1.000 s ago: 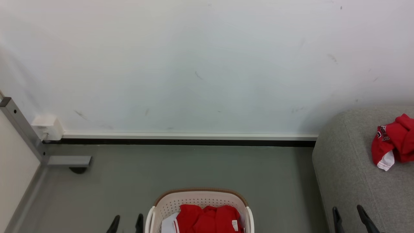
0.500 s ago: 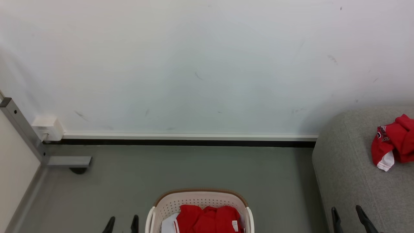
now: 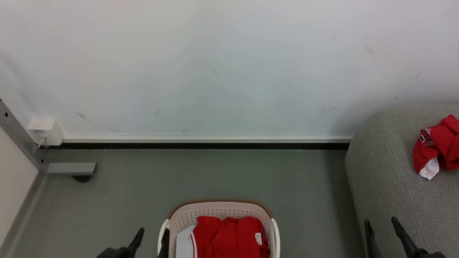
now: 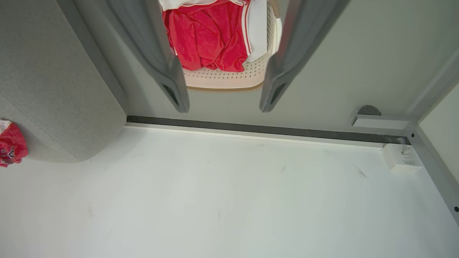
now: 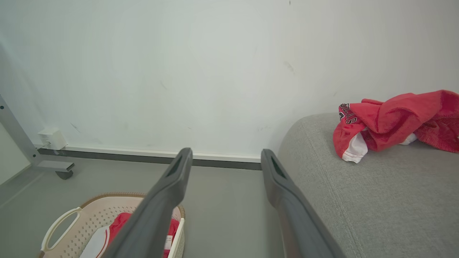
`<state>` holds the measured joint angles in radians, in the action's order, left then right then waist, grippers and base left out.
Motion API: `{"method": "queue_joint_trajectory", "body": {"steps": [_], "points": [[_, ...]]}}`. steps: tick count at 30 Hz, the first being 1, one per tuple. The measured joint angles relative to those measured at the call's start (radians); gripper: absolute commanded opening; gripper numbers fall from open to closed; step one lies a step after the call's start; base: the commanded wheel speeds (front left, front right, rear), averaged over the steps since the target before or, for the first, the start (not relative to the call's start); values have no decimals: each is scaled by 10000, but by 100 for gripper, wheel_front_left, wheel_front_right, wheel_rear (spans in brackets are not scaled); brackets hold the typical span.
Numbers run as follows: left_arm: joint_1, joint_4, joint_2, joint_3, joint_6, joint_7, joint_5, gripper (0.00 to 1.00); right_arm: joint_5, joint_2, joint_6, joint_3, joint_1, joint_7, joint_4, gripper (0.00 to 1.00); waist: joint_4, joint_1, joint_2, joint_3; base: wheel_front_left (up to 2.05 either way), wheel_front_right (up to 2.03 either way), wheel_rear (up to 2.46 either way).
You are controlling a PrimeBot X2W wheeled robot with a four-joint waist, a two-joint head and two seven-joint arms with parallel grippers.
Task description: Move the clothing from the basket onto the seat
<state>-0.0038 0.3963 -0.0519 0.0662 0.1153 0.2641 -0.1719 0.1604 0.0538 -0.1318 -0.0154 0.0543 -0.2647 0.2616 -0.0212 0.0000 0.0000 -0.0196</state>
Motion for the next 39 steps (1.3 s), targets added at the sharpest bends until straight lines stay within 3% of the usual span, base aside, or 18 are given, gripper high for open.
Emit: {"method": "queue_joint_trajectory", "body": {"steps": [5,10,18,28,39], "points": [[-1304,890,21,823,52,-73,201,100,86,82,0,-46,-657,-2,-351,100,-156,0,0,736,0,0,0],[-3229,2230,33,1674,54,-844,211,100,247,178,-2,-38,-1601,-2,-675,100,-357,3,0,1957,0,0,0],[-5697,4353,44,2575,-382,-2069,-353,100,504,219,0,-94,-2986,0,-1135,100,-838,4,0,4082,0,0,0],[-8013,6516,-31,2807,-1081,-2546,-646,100,723,307,0,-671,-4055,-2,-1837,100,-1603,5,0,6511,0,0,0],[-9600,7979,-788,2895,-1714,-2355,-380,100,867,351,-2,-1066,-4420,-2,-2370,100,-2456,3,0,8384,0,0,0]]}}
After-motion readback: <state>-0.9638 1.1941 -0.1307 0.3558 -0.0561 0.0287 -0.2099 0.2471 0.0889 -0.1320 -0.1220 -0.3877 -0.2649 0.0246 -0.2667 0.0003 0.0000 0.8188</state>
